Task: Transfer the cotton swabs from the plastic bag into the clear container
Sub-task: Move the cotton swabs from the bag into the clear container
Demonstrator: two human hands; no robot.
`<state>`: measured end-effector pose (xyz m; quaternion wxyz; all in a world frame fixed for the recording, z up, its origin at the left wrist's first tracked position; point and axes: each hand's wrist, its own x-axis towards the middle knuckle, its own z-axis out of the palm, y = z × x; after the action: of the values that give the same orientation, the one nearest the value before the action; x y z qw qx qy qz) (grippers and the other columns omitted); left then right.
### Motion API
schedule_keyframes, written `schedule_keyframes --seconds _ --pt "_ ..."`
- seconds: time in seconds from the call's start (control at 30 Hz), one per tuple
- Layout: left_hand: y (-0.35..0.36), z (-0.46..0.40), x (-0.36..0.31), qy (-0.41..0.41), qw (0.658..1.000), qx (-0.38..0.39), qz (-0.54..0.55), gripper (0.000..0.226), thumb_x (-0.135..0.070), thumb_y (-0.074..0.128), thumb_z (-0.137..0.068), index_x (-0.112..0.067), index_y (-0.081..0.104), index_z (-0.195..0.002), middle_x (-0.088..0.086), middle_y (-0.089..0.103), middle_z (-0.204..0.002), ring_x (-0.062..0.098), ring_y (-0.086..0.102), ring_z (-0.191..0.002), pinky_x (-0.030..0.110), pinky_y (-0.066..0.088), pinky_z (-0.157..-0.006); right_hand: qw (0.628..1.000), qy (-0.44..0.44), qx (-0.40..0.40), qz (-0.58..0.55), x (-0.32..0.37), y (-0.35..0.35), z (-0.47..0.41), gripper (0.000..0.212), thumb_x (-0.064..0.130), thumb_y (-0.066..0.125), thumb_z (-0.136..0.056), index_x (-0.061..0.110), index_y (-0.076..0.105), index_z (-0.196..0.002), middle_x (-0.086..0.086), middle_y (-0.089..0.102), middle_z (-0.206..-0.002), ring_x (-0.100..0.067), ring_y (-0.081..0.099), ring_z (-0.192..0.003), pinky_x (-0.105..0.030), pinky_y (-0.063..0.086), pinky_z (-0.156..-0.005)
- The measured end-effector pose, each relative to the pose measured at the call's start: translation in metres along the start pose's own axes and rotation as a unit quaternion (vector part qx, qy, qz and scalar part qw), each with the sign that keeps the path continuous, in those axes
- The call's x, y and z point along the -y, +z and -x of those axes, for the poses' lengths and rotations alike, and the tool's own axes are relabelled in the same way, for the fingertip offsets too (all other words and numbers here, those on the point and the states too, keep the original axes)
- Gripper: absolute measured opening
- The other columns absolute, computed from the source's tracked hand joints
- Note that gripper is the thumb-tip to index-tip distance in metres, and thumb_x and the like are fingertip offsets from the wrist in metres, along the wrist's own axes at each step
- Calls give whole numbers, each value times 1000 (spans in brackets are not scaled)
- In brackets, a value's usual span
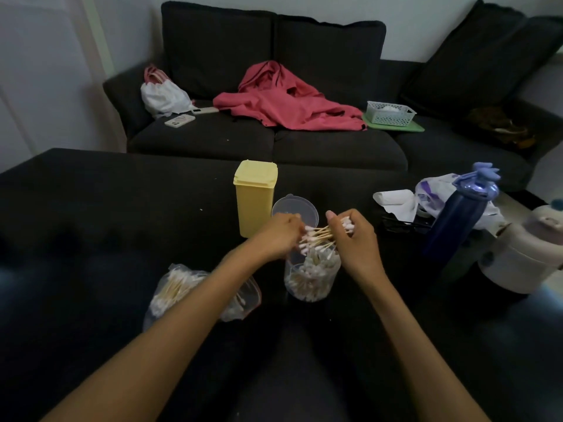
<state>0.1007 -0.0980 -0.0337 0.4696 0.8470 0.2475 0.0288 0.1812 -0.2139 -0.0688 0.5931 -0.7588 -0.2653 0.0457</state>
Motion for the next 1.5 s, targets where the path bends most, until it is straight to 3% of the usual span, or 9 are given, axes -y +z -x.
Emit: schedule_keyframes --seconds 0.07,0.17,0.3,0.43,0.77,0.9,1.23,1.4,1.5 --pt "-14 -1 9 -32 999 7 -18 32 -9 41 -98 -9 49 -129 9 53 -128 18 54 -106 29 48 -81 999 30 11 12 -2 -3 -2 20 33 53 -93 17 54 -82 -1 59 -78 -7 57 -70 -19 42 -59" --pt "-20 -3 19 -90 980 114 -136 67 -3 64 -82 -12 34 -141 6 43 -140 22 45 -125 38 42 -103 998 55 22 25 -3 -4 -4 20 34 53 -93 15 55 -87 -4 61 -84 -10 59 -76 -21 43 -61" --pt "0 -9 30 -62 970 178 -157 82 -18 82 -66 -16 40 -136 5 50 -135 22 48 -121 41 40 -105 991 107 71 42 1 -4 -8 19 35 51 -93 17 55 -87 -6 62 -92 -14 61 -83 -24 46 -65" --pt "12 -13 34 -20 989 139 -47 81 -17 84 -65 -15 41 -133 -1 50 -131 16 49 -117 28 40 -95 981 135 120 74 7 -9 -13 21 35 51 -94 16 57 -86 -6 61 -91 -15 59 -82 -26 45 -66" --pt "35 2 50 65 997 34 -39 89 -33 89 -53 -27 43 -129 -9 52 -128 11 50 -117 39 44 -100 964 135 107 200 13 -12 -13 23 35 49 -95 13 54 -99 -7 58 -97 -16 56 -86 -25 41 -65" --pt "44 17 49 101 993 -48 -25 93 -36 89 -53 -34 38 -131 -12 57 -125 9 54 -114 39 47 -97 967 89 57 232 16 -8 -7 24 37 48 -95 14 52 -100 -4 56 -91 -12 54 -77 -22 36 -55" --pt "57 24 35 104 982 -154 -26 87 -41 81 -66 -28 35 -138 -3 45 -136 16 42 -126 38 41 -103 946 -86 -36 311 25 14 18 19 39 40 -97 22 34 -92 4 52 -85 -11 54 -73 -26 45 -63" --pt "54 21 37 99 975 -193 -38 72 -37 73 -76 -28 35 -137 -5 42 -136 14 37 -128 28 34 -96 936 -94 -27 337 21 25 21 18 39 30 -99 23 35 -95 7 51 -84 -11 55 -77 -28 44 -80" --pt "48 19 37 89 972 -219 -15 66 -35 72 -78 -28 38 -135 -4 45 -134 14 40 -125 26 33 -94 932 -99 29 348 18 26 19 30 35 25 -99 16 46 -110 -3 57 -108 -16 53 -102 -30 33 -92"
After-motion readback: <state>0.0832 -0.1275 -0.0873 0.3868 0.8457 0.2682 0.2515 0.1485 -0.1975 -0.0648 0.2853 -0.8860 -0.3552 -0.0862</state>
